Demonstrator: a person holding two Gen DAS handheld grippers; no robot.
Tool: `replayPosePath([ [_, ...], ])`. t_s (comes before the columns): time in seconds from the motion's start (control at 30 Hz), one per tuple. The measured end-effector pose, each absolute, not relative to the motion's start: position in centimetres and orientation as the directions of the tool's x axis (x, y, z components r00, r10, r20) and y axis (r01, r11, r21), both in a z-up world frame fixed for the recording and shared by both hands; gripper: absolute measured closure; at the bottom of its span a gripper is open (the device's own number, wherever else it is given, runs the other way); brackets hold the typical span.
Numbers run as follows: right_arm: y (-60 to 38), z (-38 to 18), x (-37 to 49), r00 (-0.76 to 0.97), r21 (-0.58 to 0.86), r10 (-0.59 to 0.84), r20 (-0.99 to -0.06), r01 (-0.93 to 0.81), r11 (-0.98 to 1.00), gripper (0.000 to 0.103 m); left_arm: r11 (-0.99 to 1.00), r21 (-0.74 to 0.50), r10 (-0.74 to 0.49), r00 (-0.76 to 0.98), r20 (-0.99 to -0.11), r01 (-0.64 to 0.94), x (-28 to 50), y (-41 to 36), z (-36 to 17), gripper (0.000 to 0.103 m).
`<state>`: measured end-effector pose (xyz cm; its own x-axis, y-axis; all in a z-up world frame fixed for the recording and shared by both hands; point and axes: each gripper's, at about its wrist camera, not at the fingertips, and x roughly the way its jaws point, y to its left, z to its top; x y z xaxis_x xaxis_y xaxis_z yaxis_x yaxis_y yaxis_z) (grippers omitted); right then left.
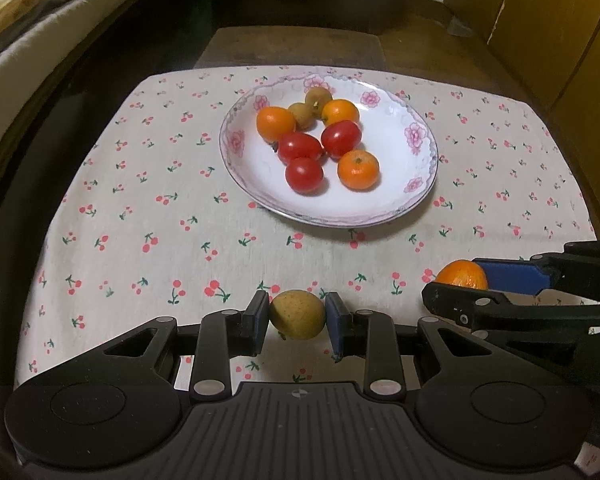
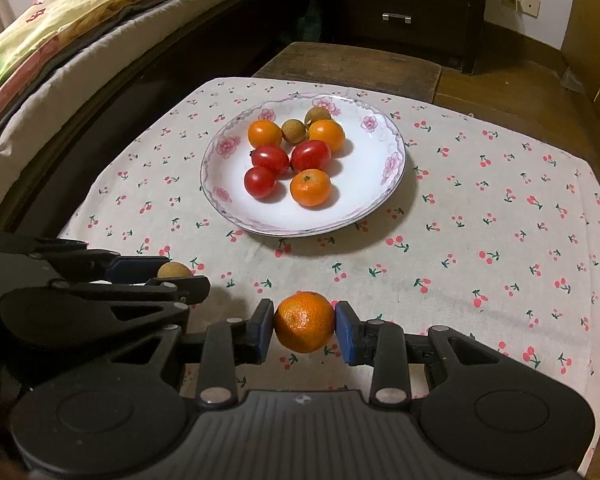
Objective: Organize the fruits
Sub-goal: 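Carry the kiwi in the left tool and mandarin in the right tool over the plate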
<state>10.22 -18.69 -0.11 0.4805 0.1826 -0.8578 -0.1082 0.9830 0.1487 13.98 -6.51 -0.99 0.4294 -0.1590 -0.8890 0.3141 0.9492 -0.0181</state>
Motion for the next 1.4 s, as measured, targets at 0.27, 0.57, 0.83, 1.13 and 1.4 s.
replayPosePath([
  [0.27,-18.8,0.0,10.5,0.486,0.151,0.184,-0.855,-0.106,0.983,0.069,0.948,0.003,-0.147,0.449,-0.882,0.317,14.1,-6.9,-0.5,0.065],
  [0.57,-18.9,0.6,10.7,0.503,0.153,0.184,-0.844,-0.101,0.983,0.069,0.949,0.017,-0.142,0.472,-0.87,0.315,14.5,-7.2,0.1,0.066],
  [0.83,-19.2,0.9,11.6,0.519,0.158,0.184,-0.834,-0.095,0.983,0.069,0.953,0.019,-0.138,0.489,-0.861,0.303,15.5,-7.5,0.6,0.066],
  [1.13,-19.6,1.3,12.5,0.532,0.171,0.191,-0.825,-0.087,0.981,0.068,0.952,0.03,-0.134,0.503,-0.854,0.304,16.4,-7.9,1.1,0.066],
  [1.4,-19.8,1.5,13.5,0.541,0.174,0.192,-0.819,-0.085,0.981,0.068,0.954,0.034,-0.13,0.511,-0.85,0.299,17.3,-8.1,1.4,0.066],
])
